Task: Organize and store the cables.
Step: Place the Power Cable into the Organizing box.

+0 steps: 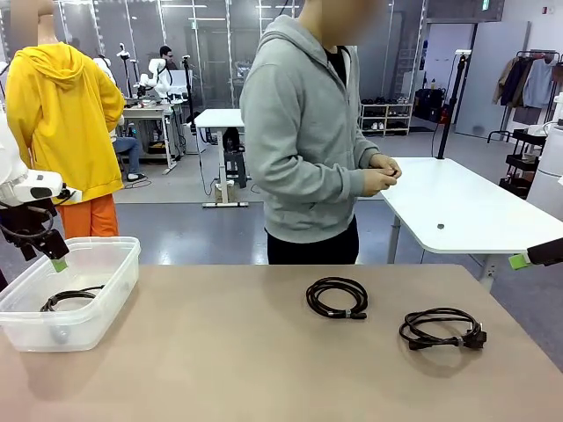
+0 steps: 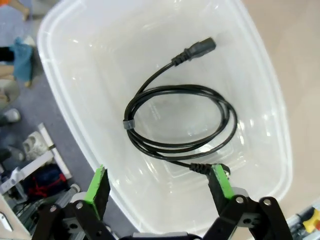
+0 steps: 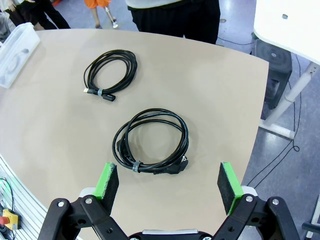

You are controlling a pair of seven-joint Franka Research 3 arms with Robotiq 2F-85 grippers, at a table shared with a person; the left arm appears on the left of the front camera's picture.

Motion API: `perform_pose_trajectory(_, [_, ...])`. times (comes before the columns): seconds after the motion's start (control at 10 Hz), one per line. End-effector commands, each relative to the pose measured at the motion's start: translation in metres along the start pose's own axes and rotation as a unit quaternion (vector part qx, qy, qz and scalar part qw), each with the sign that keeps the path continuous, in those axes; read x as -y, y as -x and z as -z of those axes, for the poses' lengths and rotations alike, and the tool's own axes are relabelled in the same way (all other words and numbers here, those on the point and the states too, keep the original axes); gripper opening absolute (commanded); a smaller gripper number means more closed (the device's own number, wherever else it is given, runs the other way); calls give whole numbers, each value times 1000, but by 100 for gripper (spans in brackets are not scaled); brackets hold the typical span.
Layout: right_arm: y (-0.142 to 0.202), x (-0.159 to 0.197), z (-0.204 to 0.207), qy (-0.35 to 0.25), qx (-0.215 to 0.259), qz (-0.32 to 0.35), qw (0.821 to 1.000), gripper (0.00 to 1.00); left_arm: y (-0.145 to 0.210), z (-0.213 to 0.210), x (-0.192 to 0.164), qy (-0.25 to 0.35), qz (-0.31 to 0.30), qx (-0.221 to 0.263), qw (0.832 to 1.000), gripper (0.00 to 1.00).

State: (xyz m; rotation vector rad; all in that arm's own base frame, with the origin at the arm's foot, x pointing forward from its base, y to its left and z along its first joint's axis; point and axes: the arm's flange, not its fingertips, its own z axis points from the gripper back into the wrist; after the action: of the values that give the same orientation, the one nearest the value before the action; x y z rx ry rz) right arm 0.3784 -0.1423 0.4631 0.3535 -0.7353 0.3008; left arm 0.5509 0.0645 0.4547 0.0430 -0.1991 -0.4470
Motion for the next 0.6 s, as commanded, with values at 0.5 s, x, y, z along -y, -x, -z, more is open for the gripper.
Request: perform_pose_trajectory(0.5, [0,0,-1,2,-4,1,1000,100,177,-139,-79,274,158,113,942,100])
